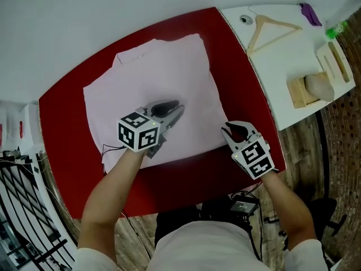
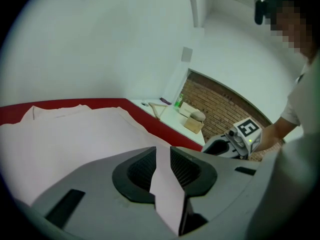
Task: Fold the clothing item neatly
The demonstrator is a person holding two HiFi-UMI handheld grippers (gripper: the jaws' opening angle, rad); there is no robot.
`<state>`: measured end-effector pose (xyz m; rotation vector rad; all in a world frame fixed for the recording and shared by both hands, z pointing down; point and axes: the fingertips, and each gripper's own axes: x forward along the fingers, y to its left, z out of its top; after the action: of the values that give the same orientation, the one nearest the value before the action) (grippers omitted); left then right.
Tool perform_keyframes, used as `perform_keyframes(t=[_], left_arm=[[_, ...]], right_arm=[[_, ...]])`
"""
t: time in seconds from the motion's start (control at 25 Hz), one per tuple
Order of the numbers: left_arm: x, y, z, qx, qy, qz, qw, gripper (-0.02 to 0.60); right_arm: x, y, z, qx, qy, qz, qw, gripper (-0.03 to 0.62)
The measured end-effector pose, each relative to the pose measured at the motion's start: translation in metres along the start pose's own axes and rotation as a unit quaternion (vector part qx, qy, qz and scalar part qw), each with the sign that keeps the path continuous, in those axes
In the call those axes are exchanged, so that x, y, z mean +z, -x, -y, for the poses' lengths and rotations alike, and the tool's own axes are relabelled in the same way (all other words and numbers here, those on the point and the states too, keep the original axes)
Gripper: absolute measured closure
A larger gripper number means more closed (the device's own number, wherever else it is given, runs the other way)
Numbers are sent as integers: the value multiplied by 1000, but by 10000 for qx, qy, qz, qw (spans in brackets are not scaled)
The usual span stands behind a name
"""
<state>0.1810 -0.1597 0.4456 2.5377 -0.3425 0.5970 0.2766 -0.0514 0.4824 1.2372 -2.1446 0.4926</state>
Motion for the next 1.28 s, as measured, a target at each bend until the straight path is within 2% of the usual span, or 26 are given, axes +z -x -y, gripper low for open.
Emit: perform_keyframes(t=[0.08, 0.32, 0.64, 0.8, 0.96, 1.12, 1.28], left_arm=[[7, -17, -1, 12, -22, -63, 10000, 492], [18, -71, -11, 170, -134, -478, 9986, 526], [13, -119, -40, 504, -267, -1260, 9904, 566], [2, -131, -49, 619, -85, -1618, 9848, 568], [-6, -135, -56, 666, 53, -1731, 9826, 567], [-7, -138, -58, 670, 95, -1804, 9813, 566], [-4, -137, -56, 675, 151, -1669, 9836, 566]], right_arm=[[-9, -1, -9, 113, 134, -89, 9998, 548], [-40, -11, -21, 263, 183, -474, 9984, 560], [-56, -17, -23, 273, 80, -779, 9966, 569], [-62, -16, -25, 303, 15, -843, 9960, 574], [-67, -11, -26, 391, -164, -833, 9956, 579], [-71, -8, -28, 394, -194, -1048, 9935, 580], [-74, -8, -27, 401, -142, -1205, 9918, 580]])
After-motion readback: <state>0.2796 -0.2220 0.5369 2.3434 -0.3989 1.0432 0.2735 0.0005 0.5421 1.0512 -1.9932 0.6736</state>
